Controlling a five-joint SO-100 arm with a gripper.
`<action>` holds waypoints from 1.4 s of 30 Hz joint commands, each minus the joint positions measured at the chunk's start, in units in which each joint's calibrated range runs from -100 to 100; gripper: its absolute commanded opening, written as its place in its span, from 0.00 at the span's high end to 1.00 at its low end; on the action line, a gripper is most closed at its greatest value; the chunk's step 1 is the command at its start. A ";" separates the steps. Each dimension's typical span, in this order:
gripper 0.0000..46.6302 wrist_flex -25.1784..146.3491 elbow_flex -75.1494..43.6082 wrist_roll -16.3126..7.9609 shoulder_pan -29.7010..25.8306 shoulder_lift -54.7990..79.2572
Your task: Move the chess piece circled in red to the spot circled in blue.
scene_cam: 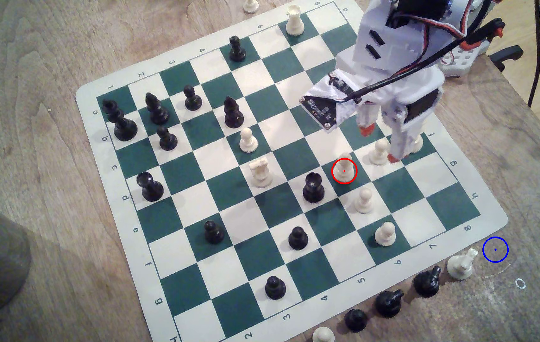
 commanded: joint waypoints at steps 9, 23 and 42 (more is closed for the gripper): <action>0.65 -6.49 -0.18 1.71 3.23 8.14; 0.65 -10.91 -0.18 3.08 6.05 12.89; 1.00 -14.19 -1.36 2.78 6.52 15.01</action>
